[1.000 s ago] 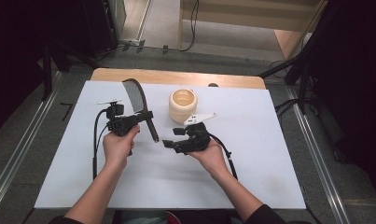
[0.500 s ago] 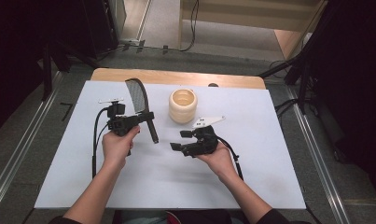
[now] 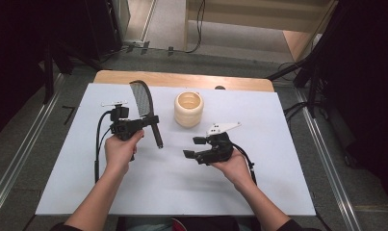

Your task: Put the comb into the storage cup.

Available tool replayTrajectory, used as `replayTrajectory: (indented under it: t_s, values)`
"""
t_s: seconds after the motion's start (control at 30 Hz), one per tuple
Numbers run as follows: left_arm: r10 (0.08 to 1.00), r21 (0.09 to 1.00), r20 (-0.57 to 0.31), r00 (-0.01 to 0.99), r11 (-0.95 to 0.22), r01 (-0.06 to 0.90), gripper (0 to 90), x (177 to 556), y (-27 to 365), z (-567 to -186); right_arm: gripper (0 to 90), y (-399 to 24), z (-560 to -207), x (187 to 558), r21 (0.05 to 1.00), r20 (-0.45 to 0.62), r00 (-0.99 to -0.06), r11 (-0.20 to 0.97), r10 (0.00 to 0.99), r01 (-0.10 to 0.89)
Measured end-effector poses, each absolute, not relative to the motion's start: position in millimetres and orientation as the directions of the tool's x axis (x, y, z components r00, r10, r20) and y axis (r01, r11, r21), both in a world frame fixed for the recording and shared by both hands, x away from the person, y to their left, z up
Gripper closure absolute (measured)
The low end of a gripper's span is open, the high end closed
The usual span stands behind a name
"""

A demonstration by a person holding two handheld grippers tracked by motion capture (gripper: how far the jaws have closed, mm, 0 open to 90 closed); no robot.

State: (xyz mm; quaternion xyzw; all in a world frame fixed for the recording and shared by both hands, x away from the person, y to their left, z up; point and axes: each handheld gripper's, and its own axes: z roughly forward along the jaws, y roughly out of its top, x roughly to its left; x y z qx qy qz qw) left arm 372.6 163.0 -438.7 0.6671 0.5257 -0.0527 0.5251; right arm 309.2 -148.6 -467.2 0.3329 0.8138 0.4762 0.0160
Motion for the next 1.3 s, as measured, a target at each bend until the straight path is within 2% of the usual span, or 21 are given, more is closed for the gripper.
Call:
replayTrajectory:
  t_s: [0.4,1.07,1.3]
  values:
    - [0.635,0.65,-0.621,0.46,0.089,0.755,73.0,372,164,-437,25.1,-168,-467,299,0.775,0.264,-0.768,0.346,0.583,0.529]
    - [0.595,0.659,-0.622,0.509,0.046,0.751,73.1,373,162,-433,24.9,-200,-472,277,0.765,0.268,-0.76,0.349,0.593,0.542]
    - [0.582,0.664,-0.607,0.542,-0.005,0.748,73.1,374,159,-432,24.9,-209,-475,271,0.754,0.27,-0.753,0.355,0.6,0.552]
